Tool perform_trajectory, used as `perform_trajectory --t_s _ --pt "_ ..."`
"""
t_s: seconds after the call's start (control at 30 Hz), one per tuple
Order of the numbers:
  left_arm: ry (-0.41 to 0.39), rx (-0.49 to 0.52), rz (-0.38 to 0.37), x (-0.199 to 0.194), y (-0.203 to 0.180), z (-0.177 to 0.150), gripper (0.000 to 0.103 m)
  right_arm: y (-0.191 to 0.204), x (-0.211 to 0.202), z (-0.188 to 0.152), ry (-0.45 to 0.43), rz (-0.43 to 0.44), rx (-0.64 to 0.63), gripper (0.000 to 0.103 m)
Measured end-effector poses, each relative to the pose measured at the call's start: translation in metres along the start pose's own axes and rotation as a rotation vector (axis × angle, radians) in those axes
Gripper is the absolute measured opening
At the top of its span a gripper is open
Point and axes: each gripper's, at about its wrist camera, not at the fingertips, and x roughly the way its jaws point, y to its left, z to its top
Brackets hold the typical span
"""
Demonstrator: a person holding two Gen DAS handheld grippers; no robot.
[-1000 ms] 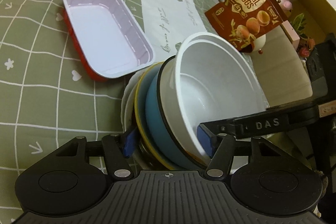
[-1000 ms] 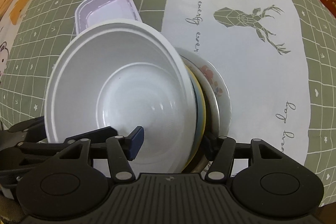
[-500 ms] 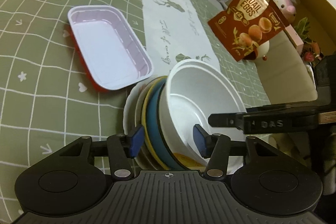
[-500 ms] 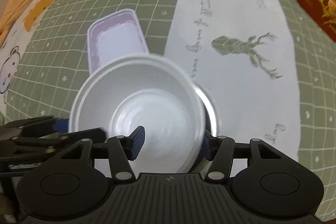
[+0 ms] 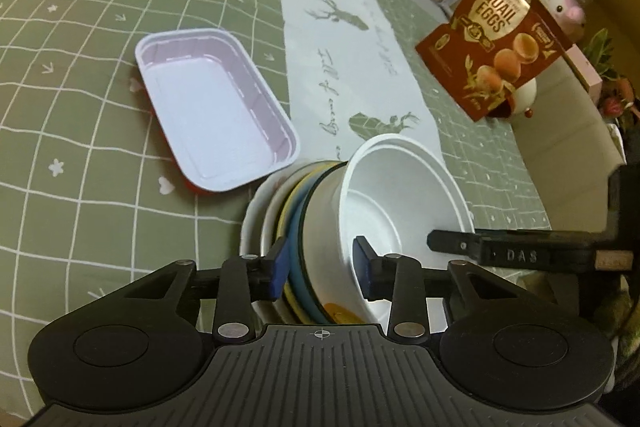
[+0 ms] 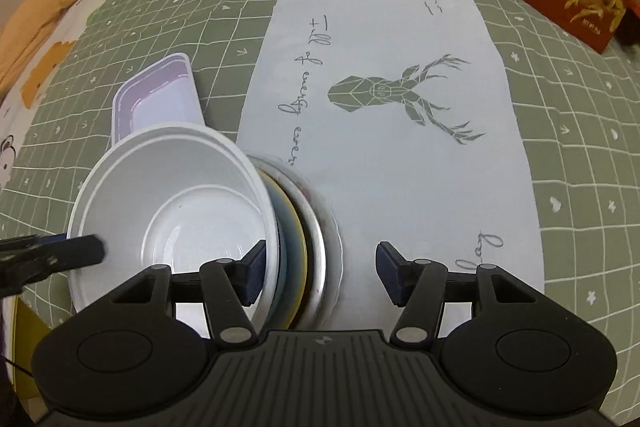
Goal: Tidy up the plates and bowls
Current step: 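Open the right tool to release the bowl stack, then move the right tool to the red-and-white tray and grasp its rim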
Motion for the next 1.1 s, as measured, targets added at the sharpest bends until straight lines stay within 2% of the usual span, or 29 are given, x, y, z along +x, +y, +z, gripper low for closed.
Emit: perform_trajectory --t_s 0.07,0.13,0.2,0.3,0.4,0.5,0.57,0.63,0.67,0.7,0.77,0.87,0.93,1.0,1.1 --pt "-0.005 -0.007 -0.031 -0.005 -0.002 0.002 0.037 0.001 -0.005 -0.003 -0.02 0.009 -0.022 0.057" --pt "-0.042 -0.007 -0.055 -0.018 -0.007 0.007 0.037 0.003 -0.015 -0.006 -0.051 0.028 -0.052 0.057" --pt "-0.136 0.017 -0.033 -0.036 -0.015 0.015 0.037 0.007 -0.03 -0.007 -0.099 0.031 -0.095 0.057" --pt "-0.32 0.079 -0.02 -0.062 -0.026 0.029 0.037 0.014 -0.052 -0.005 -0.175 0.008 -0.156 0.059" --pt "-0.417 0.081 0.043 -0.063 -0.016 0.038 0.037 0.019 -0.073 0.0 -0.243 -0.03 -0.181 0.061" --pt "-0.439 -0.024 0.133 -0.043 0.028 0.043 0.037 0.028 -0.087 0.015 -0.279 -0.058 -0.185 0.066" --pt "-0.415 -0.141 0.206 -0.031 0.062 0.053 0.037 0.037 -0.086 0.035 -0.254 -0.051 -0.184 0.069" --pt "-0.406 -0.211 0.242 -0.023 0.089 0.059 0.037 0.051 -0.073 0.061 -0.199 -0.026 -0.18 0.07" --pt "-0.382 -0.238 0.229 -0.019 0.1 0.06 0.037 0.059 -0.065 0.072 -0.174 -0.018 -0.179 0.07" --pt "-0.357 -0.273 0.186 -0.016 0.112 0.06 0.037 0.069 -0.053 0.084 -0.145 -0.02 -0.182 0.07" --pt "-0.333 -0.33 0.114 -0.011 0.13 0.061 0.037 0.091 -0.022 0.108 -0.088 -0.062 -0.188 0.07" --pt "-0.326 -0.344 0.115 -0.006 0.137 0.063 0.037 0.119 0.027 0.134 0.003 -0.1 -0.185 0.07" --pt "-0.309 -0.331 0.095 -0.001 0.136 0.065 0.037 0.136 0.058 0.145 0.067 -0.116 -0.188 0.066" --pt "-0.292 -0.302 0.111 0.006 0.13 0.067 0.037 0.149 0.086 0.153 0.134 -0.122 -0.174 0.06" --pt "-0.25 -0.269 0.121 0.019 0.128 0.071 0.037 0.159 0.115 0.158 0.211 -0.116 -0.132 0.059"
